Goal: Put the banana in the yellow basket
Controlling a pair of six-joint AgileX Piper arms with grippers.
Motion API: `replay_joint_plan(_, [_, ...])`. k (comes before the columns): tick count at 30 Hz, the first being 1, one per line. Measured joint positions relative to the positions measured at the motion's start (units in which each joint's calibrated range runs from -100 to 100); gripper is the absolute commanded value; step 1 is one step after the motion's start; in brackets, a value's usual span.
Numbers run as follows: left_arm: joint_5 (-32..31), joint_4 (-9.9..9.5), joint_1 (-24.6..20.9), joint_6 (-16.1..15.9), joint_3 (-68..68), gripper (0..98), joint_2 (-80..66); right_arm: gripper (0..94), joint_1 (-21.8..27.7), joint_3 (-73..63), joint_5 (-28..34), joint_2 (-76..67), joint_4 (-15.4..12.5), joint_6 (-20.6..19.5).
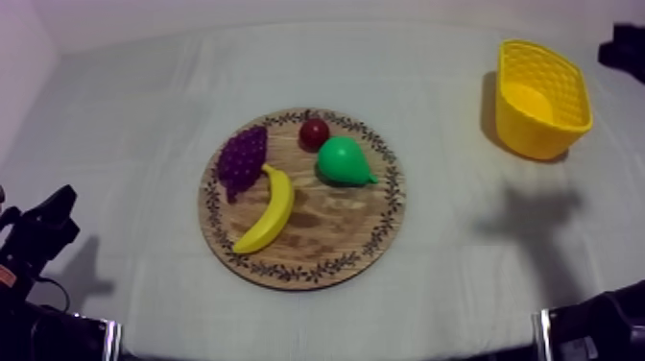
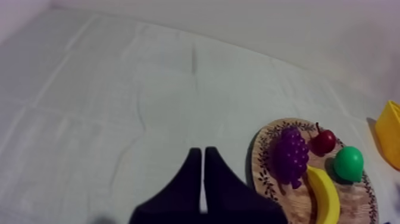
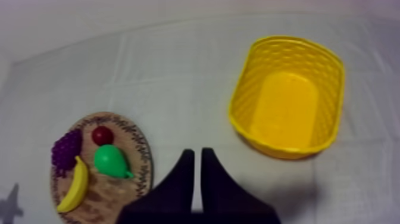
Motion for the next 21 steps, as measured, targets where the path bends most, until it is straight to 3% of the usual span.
replay_joint_plan(7, [0.1,0.0,0.0,0.0,0.0,0.1,0.0,3.0,-7.9,-13.0,5.3,13.1,1.1,-5.5])
replay_joint_plan(21, [0.1,0.0,0.0,0.0,0.0,0.1,0.0,3.3,-24.5,-13.2,-2.3,28.2,2.5,-14.6])
